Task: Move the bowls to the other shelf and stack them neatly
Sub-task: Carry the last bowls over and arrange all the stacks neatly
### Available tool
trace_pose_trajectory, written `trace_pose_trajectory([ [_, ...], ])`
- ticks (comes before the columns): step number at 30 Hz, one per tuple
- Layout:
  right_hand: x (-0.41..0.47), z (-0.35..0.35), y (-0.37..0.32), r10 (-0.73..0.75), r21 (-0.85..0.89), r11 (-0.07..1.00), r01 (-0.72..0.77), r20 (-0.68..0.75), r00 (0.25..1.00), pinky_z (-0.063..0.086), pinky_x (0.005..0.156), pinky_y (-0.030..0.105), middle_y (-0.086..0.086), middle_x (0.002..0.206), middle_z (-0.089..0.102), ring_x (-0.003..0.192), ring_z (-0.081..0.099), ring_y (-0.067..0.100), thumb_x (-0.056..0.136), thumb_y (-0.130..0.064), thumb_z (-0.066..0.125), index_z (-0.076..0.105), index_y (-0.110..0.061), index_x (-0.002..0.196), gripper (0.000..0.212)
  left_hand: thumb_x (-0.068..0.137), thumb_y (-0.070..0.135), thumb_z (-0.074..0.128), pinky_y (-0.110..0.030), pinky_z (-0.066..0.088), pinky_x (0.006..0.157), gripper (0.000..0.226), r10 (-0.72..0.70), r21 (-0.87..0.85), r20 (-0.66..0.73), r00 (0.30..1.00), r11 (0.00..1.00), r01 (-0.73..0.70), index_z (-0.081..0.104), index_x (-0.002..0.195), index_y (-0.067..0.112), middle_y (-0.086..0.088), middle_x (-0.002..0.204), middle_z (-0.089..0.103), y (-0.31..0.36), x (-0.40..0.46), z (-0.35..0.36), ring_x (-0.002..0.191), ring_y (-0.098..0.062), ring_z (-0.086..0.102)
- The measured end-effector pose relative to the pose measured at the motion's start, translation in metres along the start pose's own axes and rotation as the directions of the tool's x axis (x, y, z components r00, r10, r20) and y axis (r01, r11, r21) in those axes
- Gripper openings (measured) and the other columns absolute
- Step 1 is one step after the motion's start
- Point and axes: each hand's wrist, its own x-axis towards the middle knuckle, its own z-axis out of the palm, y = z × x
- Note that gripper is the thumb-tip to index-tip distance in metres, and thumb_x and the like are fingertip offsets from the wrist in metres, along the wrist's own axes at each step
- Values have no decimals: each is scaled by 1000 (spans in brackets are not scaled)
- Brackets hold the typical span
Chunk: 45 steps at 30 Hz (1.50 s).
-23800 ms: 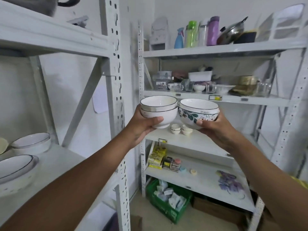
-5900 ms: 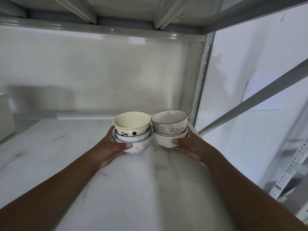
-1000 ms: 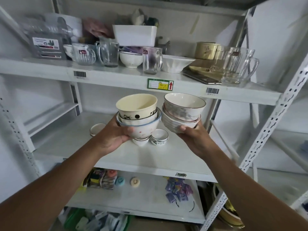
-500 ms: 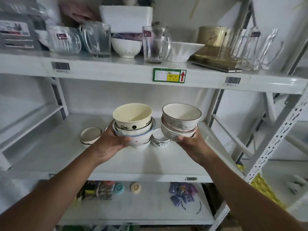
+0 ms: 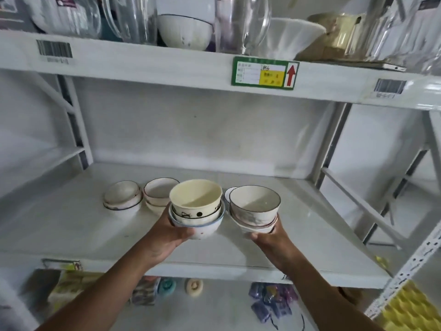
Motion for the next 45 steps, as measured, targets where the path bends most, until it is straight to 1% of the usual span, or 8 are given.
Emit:
trace_pose_trajectory([
  [4, 12, -17, 33, -38, -64, 997, 41, 41, 998, 35, 111, 60, 32, 138, 53, 126, 52, 41, 69, 19, 74, 48, 0, 141, 79, 50, -8, 85, -41, 53, 92, 102, 23, 39, -2, 1000, 999, -23, 41, 140, 6, -22, 135, 56, -33, 11, -14, 122, -32, 57],
  [8, 18, -19, 48, 28, -87, 996, -27, 3, 1000, 50, 99, 44, 20, 129, 65, 117, 62, 30, 57, -12, 96, 64, -20, 129, 79, 57, -19, 68, -38, 55, 87, 91, 40, 70, -56, 998, 997, -36, 41, 139, 8, -22, 133, 57, -59, 17, -31, 116, -27, 61],
  [17, 26, -50, 69, 49, -335, 941, -56, -28, 998, 40, 110, 53, 22, 140, 57, 132, 50, 44, 65, -5, 91, 40, -8, 144, 94, 58, -21, 63, -27, 53, 88, 88, 37, 173, -126, 991, 985, -14, 43, 137, 13, -10, 129, 64, -77, 31, -52, 117, -19, 62],
  [25, 36, -62, 73, 54, -548, 836, -39, 12, 998, 47, 97, 18, -18, 128, 64, 119, 60, 1, 54, 10, 85, 42, -20, 131, 93, 40, 21, 97, -28, 53, 88, 113, -3, 337, -135, 991, 940, 49, 41, 138, 25, -1, 134, 60, -71, 23, -65, 123, -15, 57],
  [32, 38, -76, 74, 156, -612, 779, -134, -17, 988, 42, 112, 41, 8, 147, 48, 136, 47, 24, 48, -14, 99, 27, -15, 149, 124, 42, 14, 95, -17, 47, 94, 115, 45, 548, -173, 984, 834, 58, 34, 140, 18, -1, 135, 55, -74, 33, -72, 122, -1, 54],
  [36, 38, -77, 67, 220, -588, 785, -196, -32, 975, 45, 110, 40, 5, 143, 52, 132, 51, 21, 50, -5, 96, 30, -18, 148, 119, 42, -5, 94, -18, 46, 100, 112, 50, 610, -200, 978, 788, 84, 35, 134, 18, 12, 126, 59, -76, 38, -63, 115, 12, 52],
  [39, 34, -74, 56, 297, -510, 815, -277, -44, 954, 49, 99, 26, -7, 134, 58, 123, 56, 7, 45, -12, 98, 38, -22, 139, 112, 38, 18, 94, -5, 41, 93, 110, 54, 612, -241, 969, 783, 108, 37, 132, 16, 12, 128, 55, -73, 40, -59, 116, 15, 50],
  [45, 33, -64, 24, 492, -115, 857, -502, -105, 864, 54, 97, 37, -2, 136, 60, 127, 58, 18, 57, -44, 93, 42, -28, 141, 99, 33, 36, 95, -8, 44, 93, 124, -46, 527, -265, 963, 830, 184, 29, 137, 18, 7, 138, 44, -62, 31, -53, 122, 7, 50],
])
